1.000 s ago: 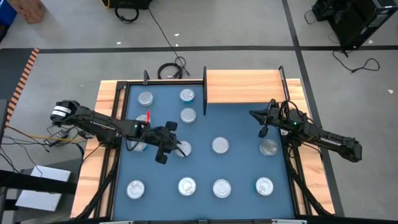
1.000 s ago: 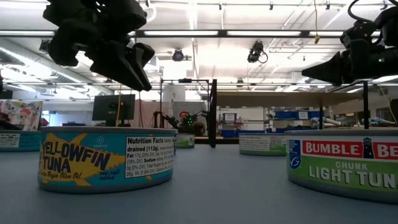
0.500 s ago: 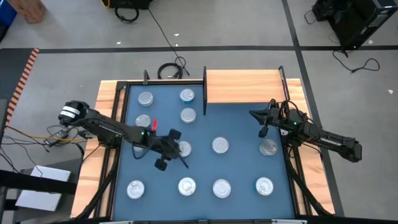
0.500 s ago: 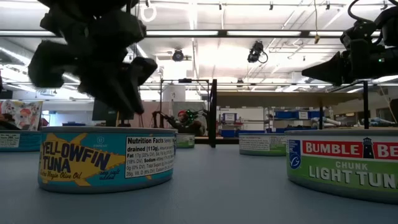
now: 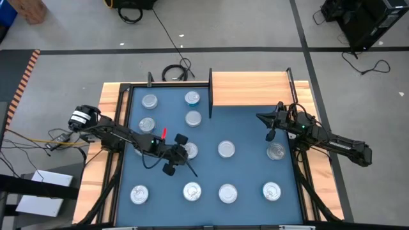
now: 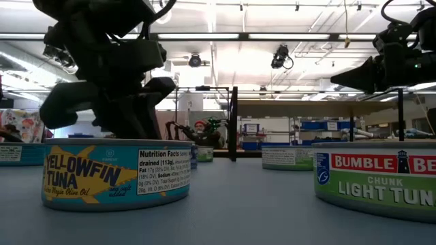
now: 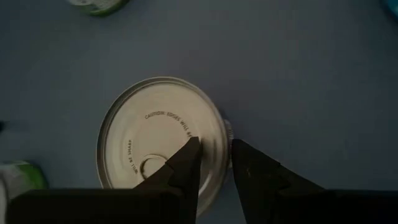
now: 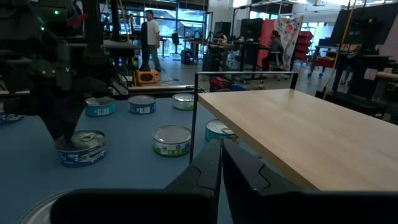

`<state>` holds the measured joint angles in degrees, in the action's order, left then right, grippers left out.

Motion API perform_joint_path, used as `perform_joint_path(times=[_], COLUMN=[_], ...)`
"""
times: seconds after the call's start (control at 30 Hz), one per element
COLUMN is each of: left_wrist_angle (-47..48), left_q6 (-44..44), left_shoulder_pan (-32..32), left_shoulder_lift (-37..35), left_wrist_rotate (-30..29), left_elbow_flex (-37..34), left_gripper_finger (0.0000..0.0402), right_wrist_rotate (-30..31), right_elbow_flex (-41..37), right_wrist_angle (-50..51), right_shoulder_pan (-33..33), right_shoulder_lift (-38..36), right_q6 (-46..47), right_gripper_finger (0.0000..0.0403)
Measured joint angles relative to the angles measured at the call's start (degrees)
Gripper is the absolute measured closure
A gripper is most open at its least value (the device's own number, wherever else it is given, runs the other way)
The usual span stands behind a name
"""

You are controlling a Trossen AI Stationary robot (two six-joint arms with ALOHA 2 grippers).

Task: Stack canned seafood by type on shelf
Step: Put the middle blue tuna can on the shelf

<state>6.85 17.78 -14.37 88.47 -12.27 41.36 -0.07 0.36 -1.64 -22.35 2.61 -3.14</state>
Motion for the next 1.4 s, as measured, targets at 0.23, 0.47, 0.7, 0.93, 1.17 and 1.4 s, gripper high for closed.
perform_joint_path(times=[0.23,0.47,0.7,0.93,1.17,1.4], left_wrist_angle=[-0.2,-0.2,-0.9,-0.9,-0.5,6.8], left_q6=[0.0,-2.0,-6.4,-6.6,-6.7,-7.7], left_shoulder_pan=[0.0,0.0,0.0,0.0,0.0,0.0], left_shoulder_lift=[0.1,0.2,0.2,0.2,0.2,0.2], left_wrist_rotate=[-1.3,-3.6,-3.6,-3.6,-3.6,-3.5], left_elbow_flex=[0.0,0.0,0.0,0.0,0.2,6.0], left_gripper_finger=[0.0305,0.0305,0.0313,0.0355,0.0394,0.0399], right_wrist_rotate=[0.0,0.0,0.0,0.0,0.0,0.0], right_elbow_flex=[0.0,0.0,0.0,0.0,0.0,0.0], right_wrist_angle=[0.0,0.0,0.0,0.0,0.0,0.0], right_shoulder_pan=[0.0,0.0,0.0,0.0,0.0,0.0], right_shoulder_lift=[0.0,0.0,0.0,0.0,0.0,0.0], right_q6=[0.0,0.0,0.0,0.0,0.0,0.0], right_gripper_finger=[0.0375,0.0375,0.0375,0.0375,0.0375,0.0375])
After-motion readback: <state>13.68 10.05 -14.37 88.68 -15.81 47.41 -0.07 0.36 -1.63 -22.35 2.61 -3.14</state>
